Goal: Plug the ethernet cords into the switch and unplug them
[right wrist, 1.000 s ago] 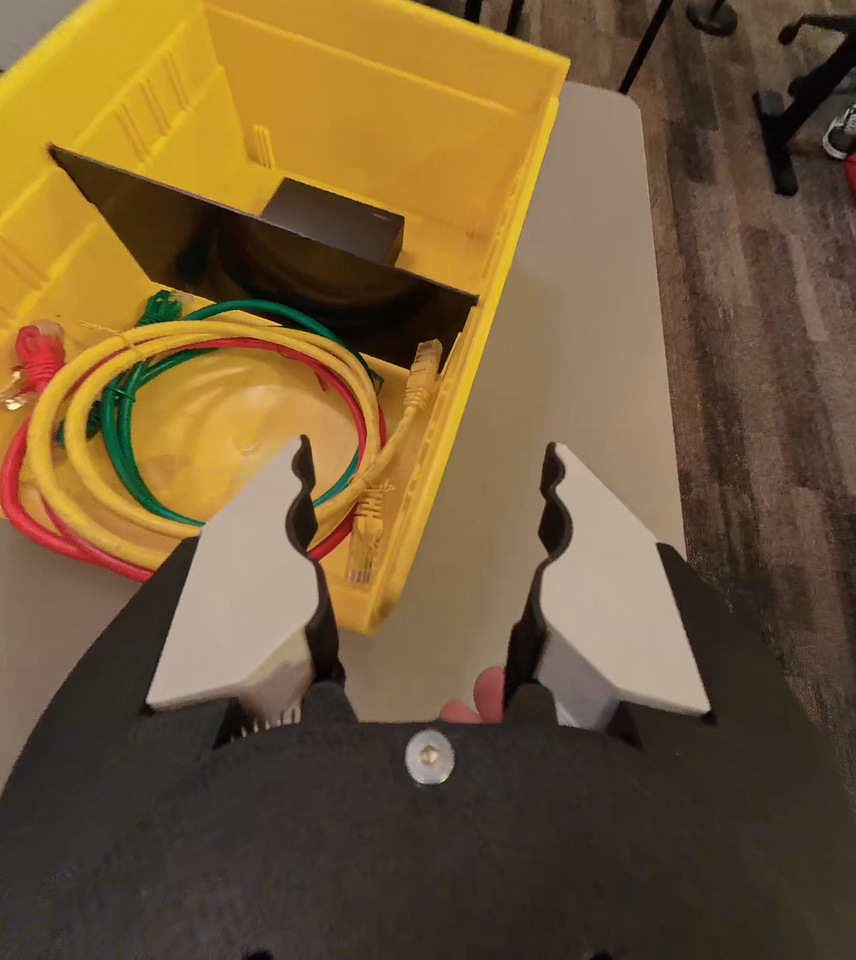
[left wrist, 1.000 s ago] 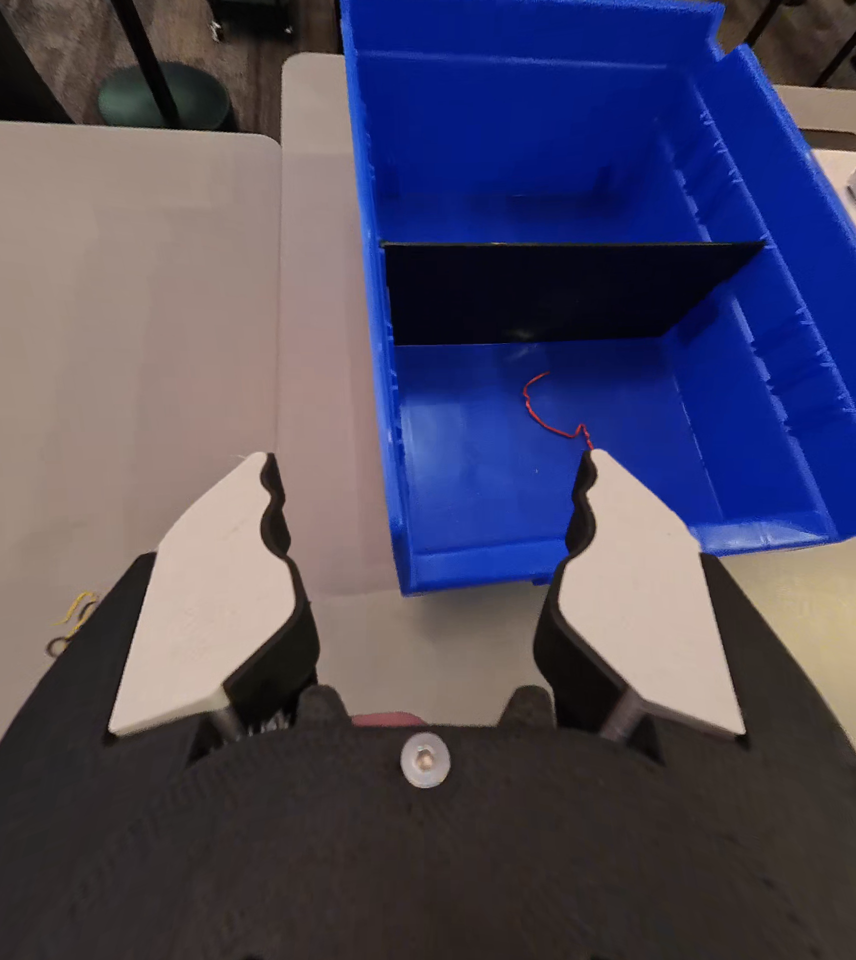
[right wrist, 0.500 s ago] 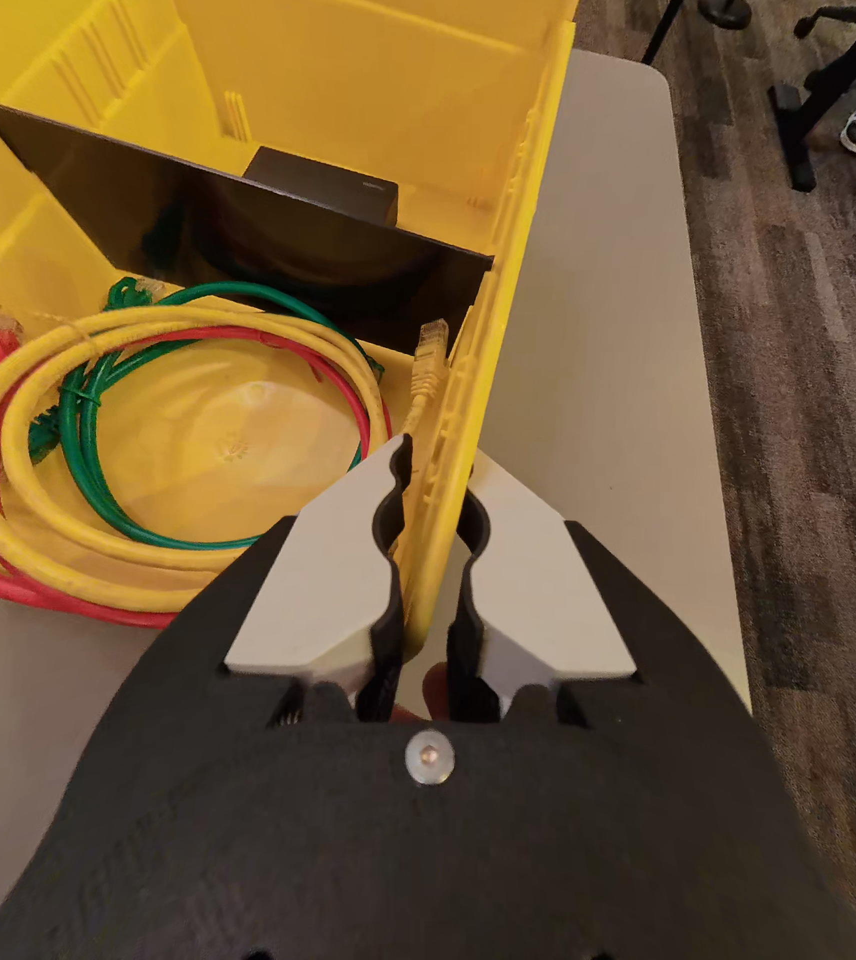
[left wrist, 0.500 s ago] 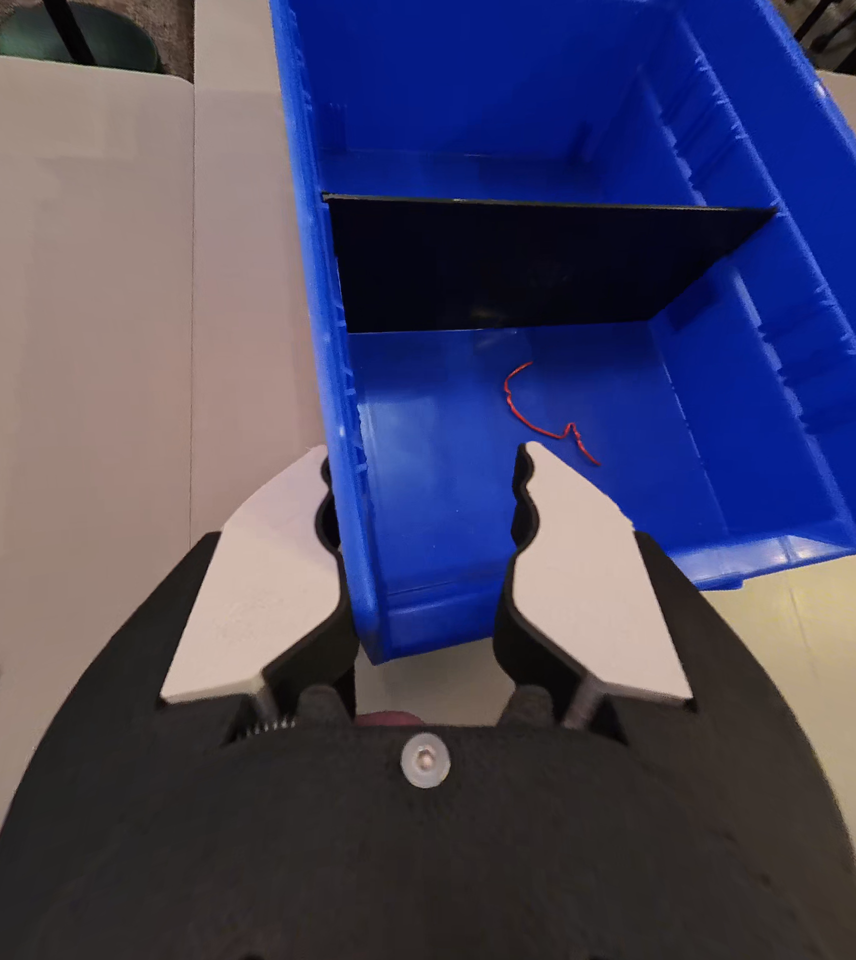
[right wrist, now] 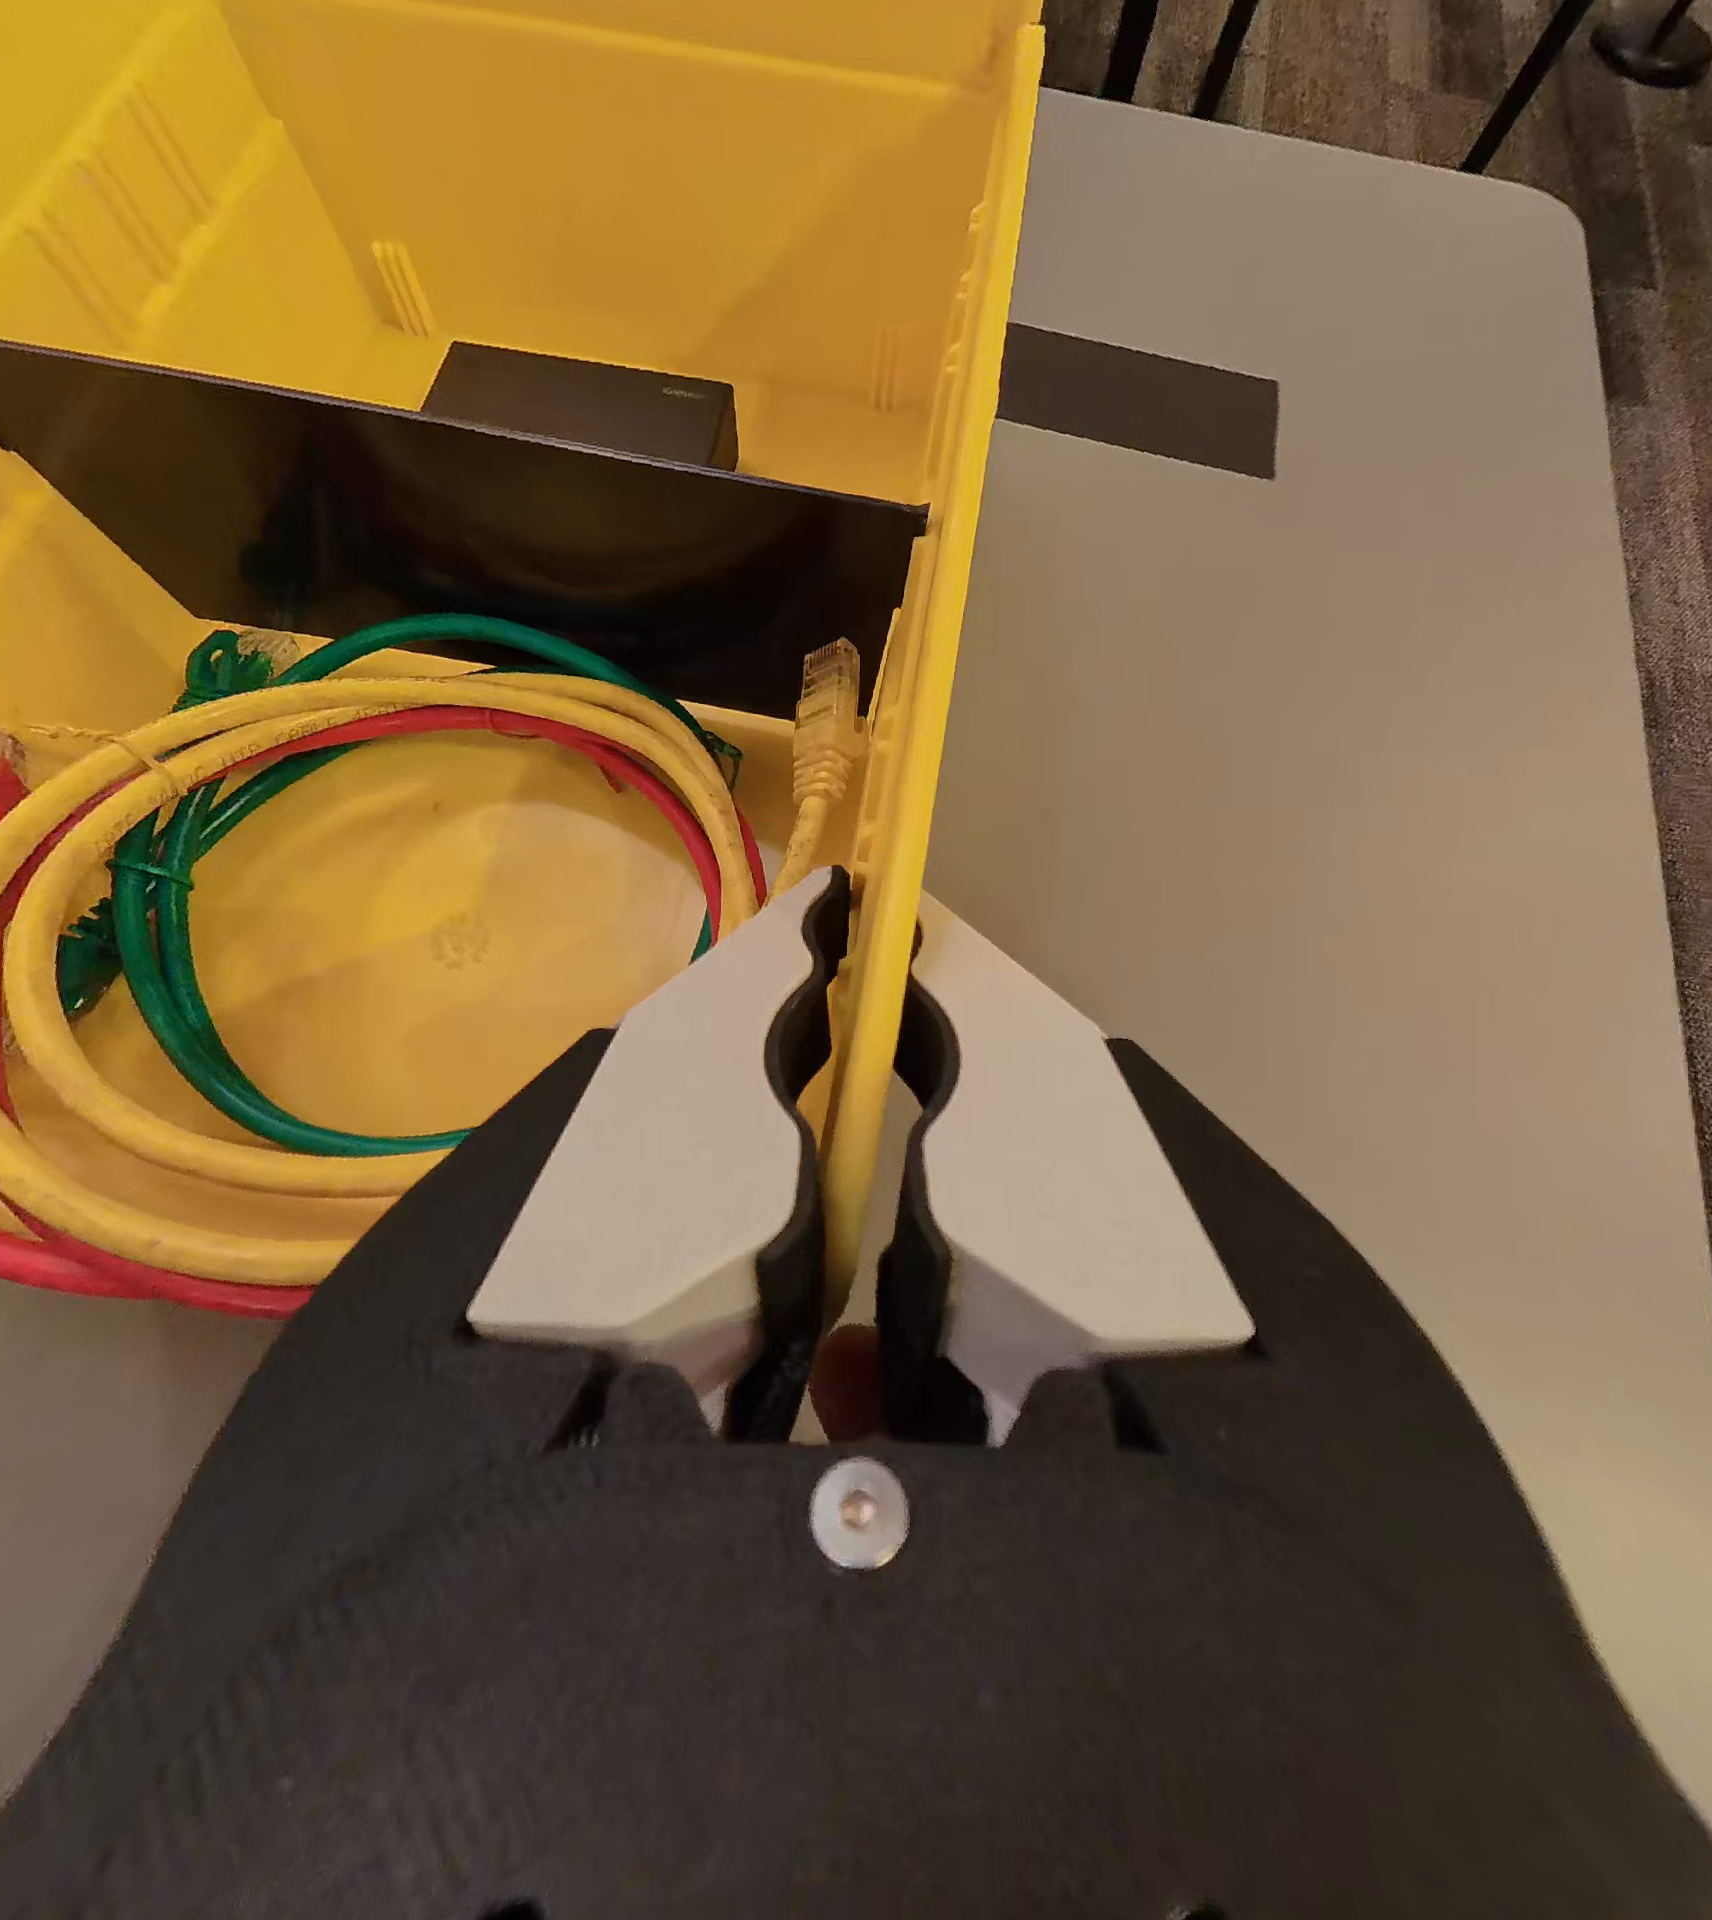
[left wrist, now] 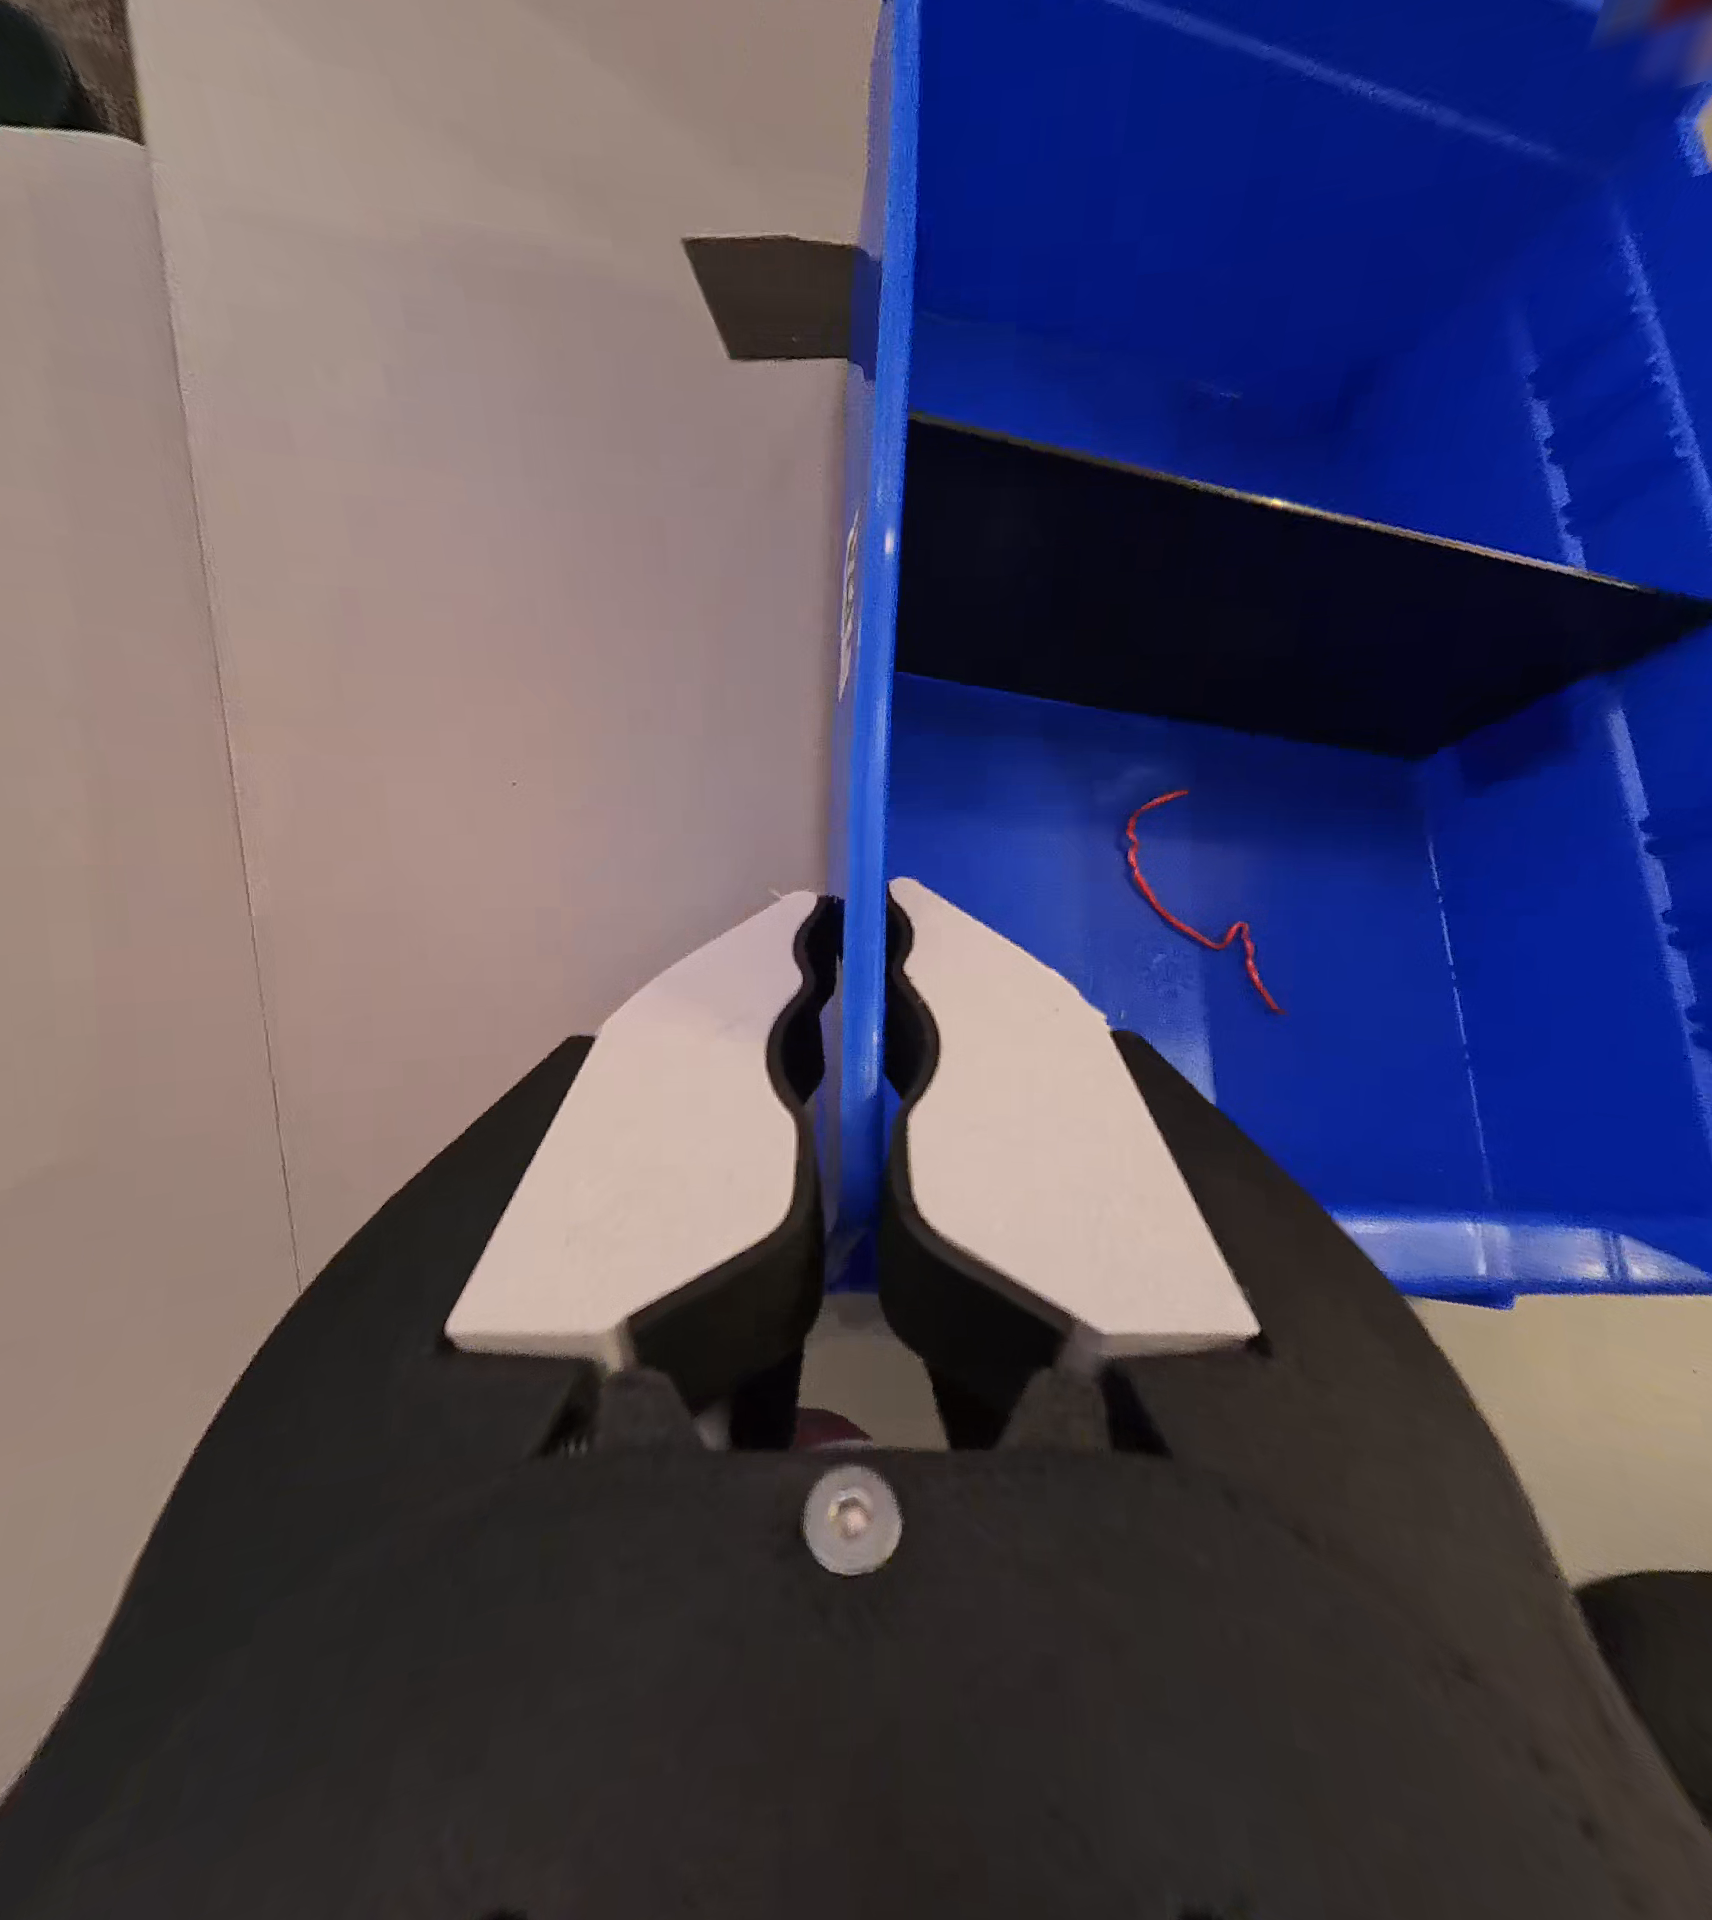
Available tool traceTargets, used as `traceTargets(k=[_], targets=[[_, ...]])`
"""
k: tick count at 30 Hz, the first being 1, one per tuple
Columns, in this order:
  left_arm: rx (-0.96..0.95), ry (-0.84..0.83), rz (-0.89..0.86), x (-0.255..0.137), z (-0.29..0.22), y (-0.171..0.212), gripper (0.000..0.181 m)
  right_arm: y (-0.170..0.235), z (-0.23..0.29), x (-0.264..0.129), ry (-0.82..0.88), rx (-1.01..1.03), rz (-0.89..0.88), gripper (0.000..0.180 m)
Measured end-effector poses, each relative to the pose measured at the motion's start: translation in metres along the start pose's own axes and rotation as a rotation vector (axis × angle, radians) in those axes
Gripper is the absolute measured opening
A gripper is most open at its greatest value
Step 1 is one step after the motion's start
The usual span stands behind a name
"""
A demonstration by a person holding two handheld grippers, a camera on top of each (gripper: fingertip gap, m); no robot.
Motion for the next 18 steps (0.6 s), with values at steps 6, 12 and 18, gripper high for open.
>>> traceTargets(k=[6, 12, 18], targets=[[0.061, -0.031, -0.029, -0.014, -0.004, -0.009, 0.006, -0.001, 0.023, 0.001, -0.008, -0.009, 0.000, 0.002], [0.090, -0.067, -0.084, -0.036, -0.006, -0.012, 0.006, 0.001, 0.051, -0.003, -0.025, -0.017, -0.019, 0.002], [0.086, -0.083, -0.160, -0.062, -0.013, -0.015, 0.007, 0.003, 0.090, -0.008, -0.061, -0.027, -0.015, 0.003]])
Point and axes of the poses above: each gripper's, where its closed fingertips meet, x out along the fingers, y out of its underside, z = x × y across the jaws, the point moved 1 cm from there along -x, back along the fingers, and after that the axes turned 4 degrees about -y, right-handed, at the moved point
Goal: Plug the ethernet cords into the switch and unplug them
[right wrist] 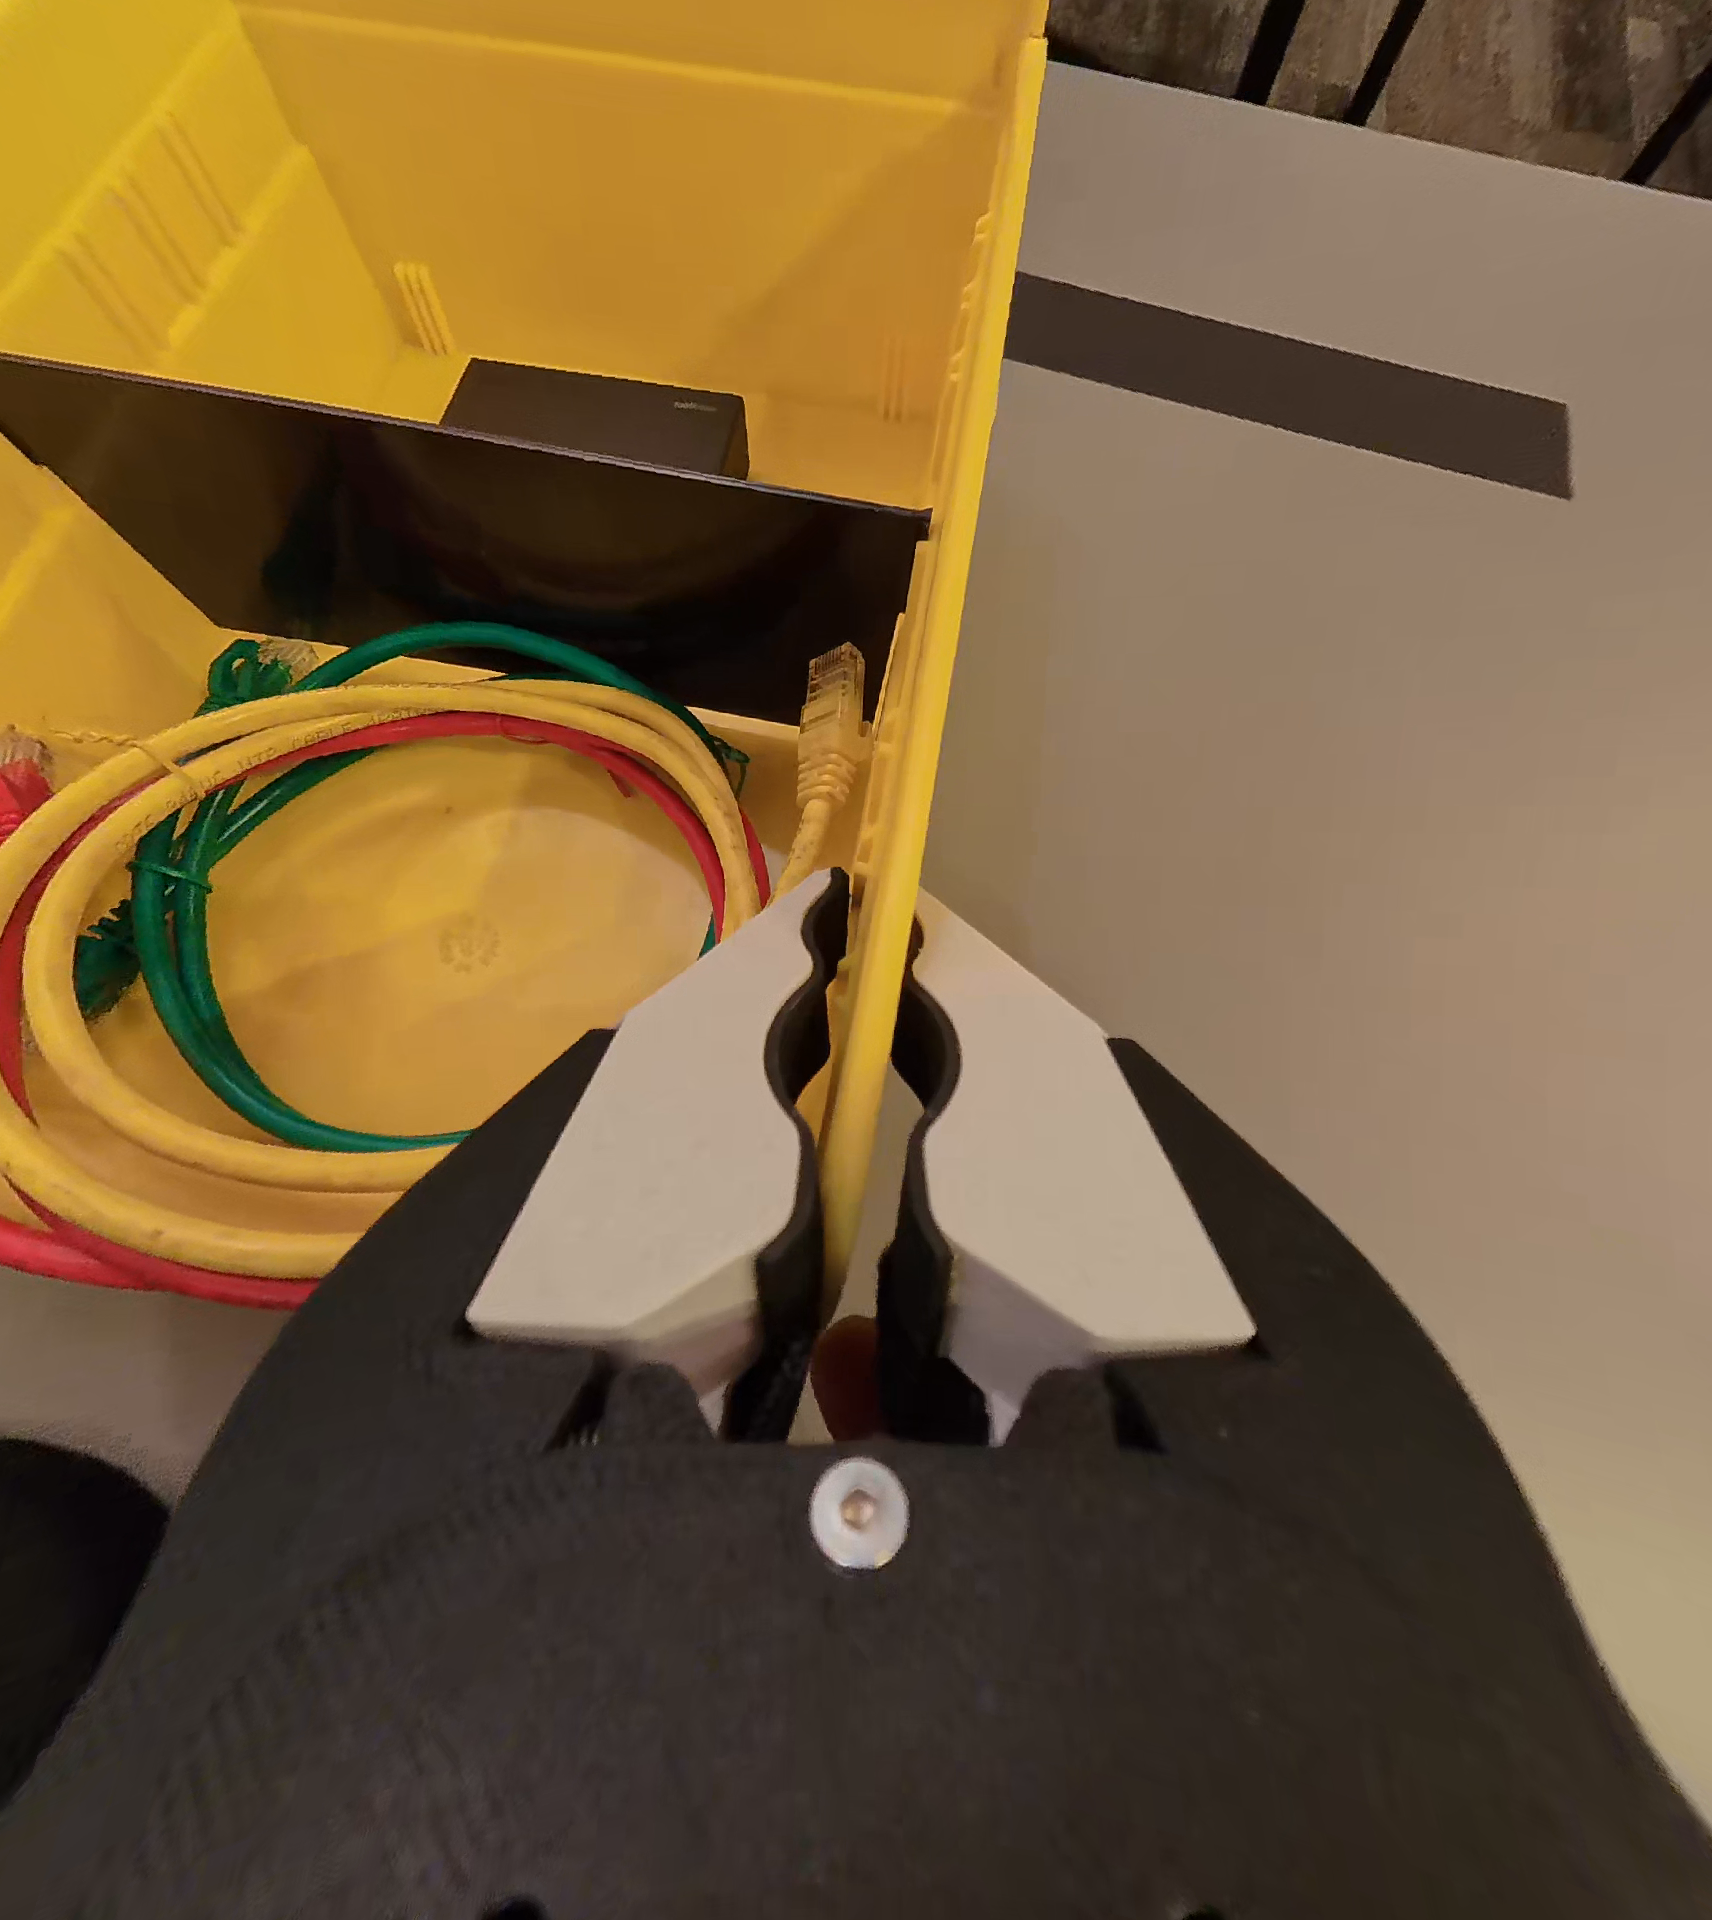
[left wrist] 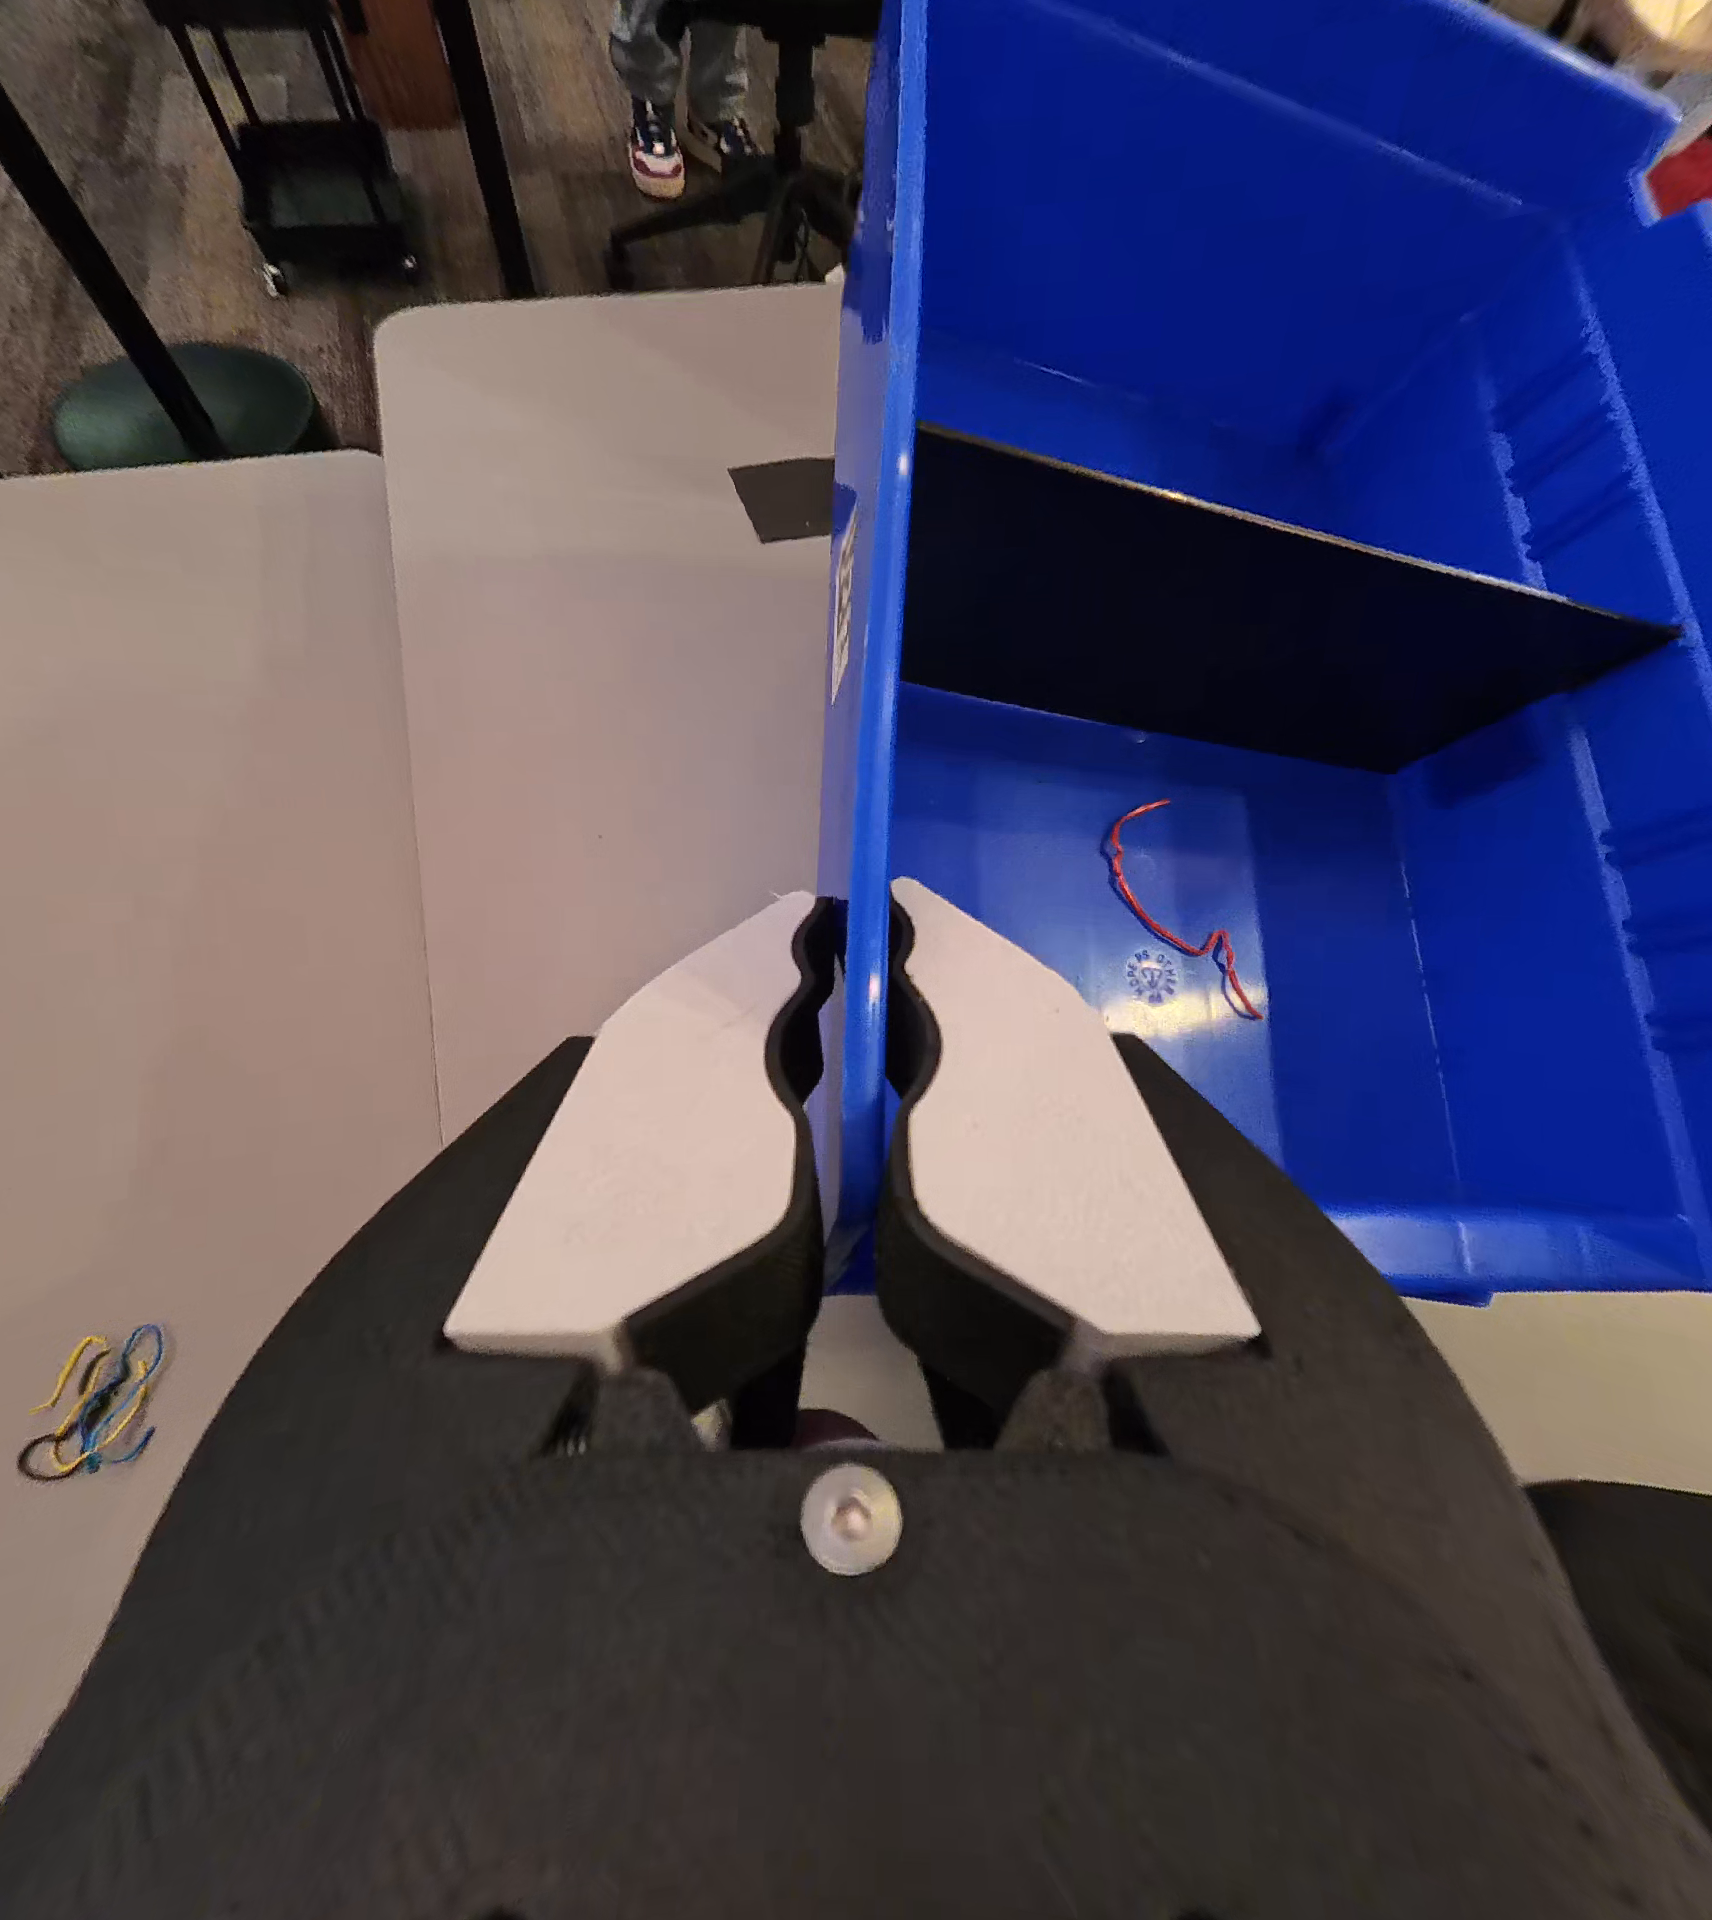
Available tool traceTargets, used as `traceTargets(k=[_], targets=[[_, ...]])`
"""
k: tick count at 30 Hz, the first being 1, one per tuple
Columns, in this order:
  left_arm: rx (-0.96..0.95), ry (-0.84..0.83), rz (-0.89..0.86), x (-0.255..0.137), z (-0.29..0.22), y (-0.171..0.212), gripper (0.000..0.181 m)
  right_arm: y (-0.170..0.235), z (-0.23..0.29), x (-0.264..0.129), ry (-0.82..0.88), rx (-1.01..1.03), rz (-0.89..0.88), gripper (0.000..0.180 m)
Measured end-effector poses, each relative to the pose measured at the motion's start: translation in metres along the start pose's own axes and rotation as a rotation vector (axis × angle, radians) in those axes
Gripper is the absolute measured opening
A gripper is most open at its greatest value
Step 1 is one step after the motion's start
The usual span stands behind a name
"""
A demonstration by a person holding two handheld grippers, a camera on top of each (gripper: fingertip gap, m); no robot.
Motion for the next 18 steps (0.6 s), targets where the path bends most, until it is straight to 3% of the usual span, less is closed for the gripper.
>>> traceTargets(k=[18], targets=[[0.008, 0.021, -0.156, -0.069, -0.015, -0.022, 0.006, -0.017, 0.165, 0.009, -0.216, -0.008, -0.027, 0.025]])
Point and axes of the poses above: each gripper's, where its closed fingertips meet, x out along the fingers, y out of its underside, z = x × y across the jaws, the point moved 1 cm from there along -x, back along the fingers, and after that the axes turned 4 degrees about -y, right-handed, at the moved point
